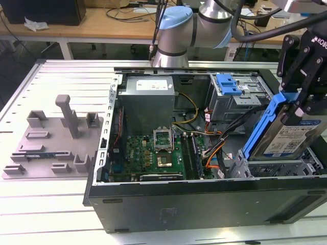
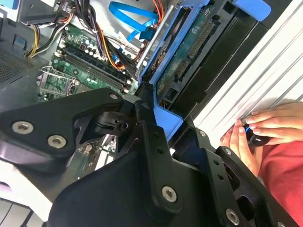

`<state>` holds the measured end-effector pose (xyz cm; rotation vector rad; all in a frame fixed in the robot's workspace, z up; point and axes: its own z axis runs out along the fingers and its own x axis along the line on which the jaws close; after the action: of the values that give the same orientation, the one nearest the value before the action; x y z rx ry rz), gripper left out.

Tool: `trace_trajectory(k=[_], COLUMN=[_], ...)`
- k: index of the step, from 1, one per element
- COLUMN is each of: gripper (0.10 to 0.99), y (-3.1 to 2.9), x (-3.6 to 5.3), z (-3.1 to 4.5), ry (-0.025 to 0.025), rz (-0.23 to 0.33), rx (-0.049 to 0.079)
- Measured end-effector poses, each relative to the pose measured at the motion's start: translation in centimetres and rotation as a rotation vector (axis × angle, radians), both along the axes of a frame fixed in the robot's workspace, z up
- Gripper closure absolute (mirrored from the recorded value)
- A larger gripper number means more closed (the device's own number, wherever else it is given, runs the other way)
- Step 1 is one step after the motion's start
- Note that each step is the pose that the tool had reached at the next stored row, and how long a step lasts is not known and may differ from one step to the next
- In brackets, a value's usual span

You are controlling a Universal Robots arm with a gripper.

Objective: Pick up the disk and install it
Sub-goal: 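Insert the disk into the insertion slot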

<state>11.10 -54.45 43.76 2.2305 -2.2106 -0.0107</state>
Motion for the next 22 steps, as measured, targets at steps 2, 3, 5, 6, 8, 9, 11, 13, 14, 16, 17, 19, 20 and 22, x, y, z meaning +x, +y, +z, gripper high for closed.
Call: trace_trajectory(k=[2, 3, 5, 6, 8, 9, 11, 13, 14, 16, 17, 19, 20, 22], gripper=[0.718, 0.718, 0.718, 0.718, 0.718, 0.718, 0.718, 0.718, 0.718, 0.718, 0.718, 0.718, 0.718, 0.718], y=[0.00, 0.00, 0.00, 0.00, -0.01, -0.01, -0.04, -0.08, -0.09, -0.11, -0.12, -0.21, -0.23, -0.28], x=[0.00, 0.00, 0.00, 0.00, 0.00, 0.00, 0.00, 0.00, 0.00, 0.00, 0.00, 0.00, 0.00, 0.00], z=[-0.12, -0.18, -0.31, -0.41, -0.51, -0.56, -0.70, -0.84, -0.91, -1.02, -1.13, -1.40, -1.48, -1.66], ry=[-0.0001, -0.0001, 0.0000, -0.0001, -0.0001, 0.0000, -0.0001, -0.0001, -0.0001, 0.0000, -0.0001, 0.0000, 0.0000, 0.0000], rz=[0.000, 0.000, 0.000, 0.000, 0.000, 0.000, 0.000, 0.000, 0.000, 0.000, 0.000, 0.000, 0.000, 0.000], rx=[0.000, 0.000, 0.000, 0.000, 0.000, 0.000, 0.001, 0.001, 0.001, 0.002, 0.002, 0.004, 0.004, 0.005])
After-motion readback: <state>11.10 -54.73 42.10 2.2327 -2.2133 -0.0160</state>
